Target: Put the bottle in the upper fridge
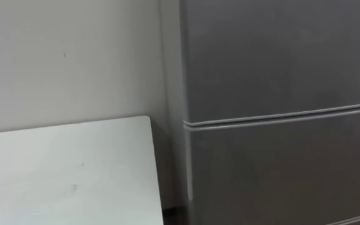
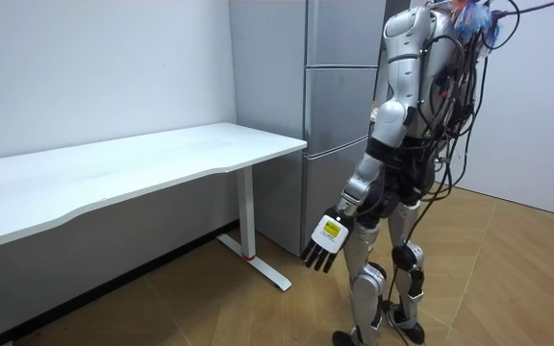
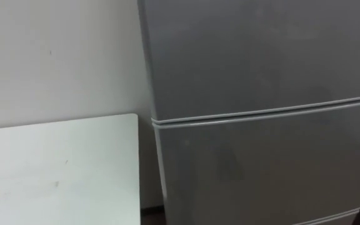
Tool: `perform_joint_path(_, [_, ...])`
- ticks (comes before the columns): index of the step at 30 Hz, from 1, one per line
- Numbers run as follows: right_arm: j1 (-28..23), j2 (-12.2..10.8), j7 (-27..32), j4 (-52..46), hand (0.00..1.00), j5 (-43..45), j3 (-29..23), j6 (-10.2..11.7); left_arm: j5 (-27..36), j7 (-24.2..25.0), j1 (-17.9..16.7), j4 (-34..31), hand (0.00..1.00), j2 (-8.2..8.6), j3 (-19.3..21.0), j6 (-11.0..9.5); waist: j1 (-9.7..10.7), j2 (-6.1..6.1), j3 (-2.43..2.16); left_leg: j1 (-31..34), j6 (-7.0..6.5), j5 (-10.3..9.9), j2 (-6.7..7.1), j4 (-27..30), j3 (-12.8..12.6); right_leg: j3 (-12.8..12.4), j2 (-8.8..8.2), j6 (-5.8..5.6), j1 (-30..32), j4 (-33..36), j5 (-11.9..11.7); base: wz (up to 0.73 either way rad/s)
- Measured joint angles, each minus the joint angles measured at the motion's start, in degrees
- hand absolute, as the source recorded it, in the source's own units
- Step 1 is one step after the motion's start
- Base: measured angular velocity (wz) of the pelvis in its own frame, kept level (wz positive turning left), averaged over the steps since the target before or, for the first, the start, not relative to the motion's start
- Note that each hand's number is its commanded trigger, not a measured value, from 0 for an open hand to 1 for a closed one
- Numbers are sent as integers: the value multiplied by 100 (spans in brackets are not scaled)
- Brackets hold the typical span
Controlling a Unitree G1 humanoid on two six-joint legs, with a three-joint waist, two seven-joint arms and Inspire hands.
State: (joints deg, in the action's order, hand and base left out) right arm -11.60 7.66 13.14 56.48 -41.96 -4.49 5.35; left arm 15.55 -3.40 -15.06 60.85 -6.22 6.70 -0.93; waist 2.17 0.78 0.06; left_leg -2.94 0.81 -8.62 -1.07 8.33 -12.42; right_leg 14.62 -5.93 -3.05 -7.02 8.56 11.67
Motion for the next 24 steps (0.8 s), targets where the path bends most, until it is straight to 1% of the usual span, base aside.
perform_joint_path(2, [65, -2, -224, 164, 0, 172, 167, -87, 2, 9, 12, -4, 0, -1, -22, -8, -48, 3, 3, 40, -1, -8, 0, 34, 15, 7, 0, -1, 1, -4, 0, 2])
perform_joint_path(3, [105, -5, -359, 255, 0, 404, 269, -175, -5, 10, 11, -8, 0, -1, -23, -20, -83, 4, 6, 41, -1, -15, 0, 47, 21, 26, -1, -3, 1, -4, 3, 8])
perform_joint_path(6, [268, -32, -669, 518, 0, 918, 381, -320, 1, 3, 1, -8, 0, -1, -77, -23, -90, -2, 20, 92, -11, -48, 9, 118, 110, 134, -6, -13, -28, -15, 12, 15])
perform_joint_path(8, [358, -34, -795, 662, 0, 1194, 465, -406, 0, -16, 7, -14, 0, 1, -127, -24, -102, -1, 19, 120, -12, -47, 22, 118, 162, 164, -8, -14, -39, -40, 13, 16])
perform_joint_path(10, [469, -37, -887, 836, 0, 1523, 615, -429, 2, -36, -13, -15, 0, 1, -138, -28, -120, 7, 19, 121, -13, -47, 34, 118, 195, 237, -13, -15, -80, -68, 12, 10])
perform_joint_path(14, [560, -36, -946, 929, 0, 1779, 785, -510, -1, -78, -9, -19, 0, 4, -143, -32, -161, 27, 18, 138, -13, -47, 52, 116, 253, 315, -20, -31, -121, -88, 23, 10])
perform_joint_path(16, [600, -38, -993, 1014, 0, 1893, 832, -567, -5, -95, 22, -19, 0, 3, -142, -31, -215, 44, 20, 137, -13, -47, 67, 116, 302, 343, -27, -33, -122, -88, 24, 9])
perform_joint_path(18, [601, -39, -1042, 1033, 0, 1996, 837, -621, -5, -98, 36, -19, 0, 4, -144, -31, -259, 62, 30, 139, -13, -47, 73, 116, 315, 361, -31, -33, -128, -87, 24, 5])
perform_joint_path(22, [601, -40, -1090, 1034, 0, 2027, 873, -630, -5, -126, 34, -18, 0, 1, -142, -31, -269, 99, 53, 155, -17, -50, 77, 116, 336, 391, -34, -34, -136, -79, 24, 2])
perform_joint_path(24, [599, -40, -1098, 1036, 0, 2047, 888, -659, -5, -142, 35, -18, 0, 1, -142, -31, -268, 103, 54, 177, -20, -52, 77, 116, 349, 405, -34, -34, -142, -71, 23, 3])
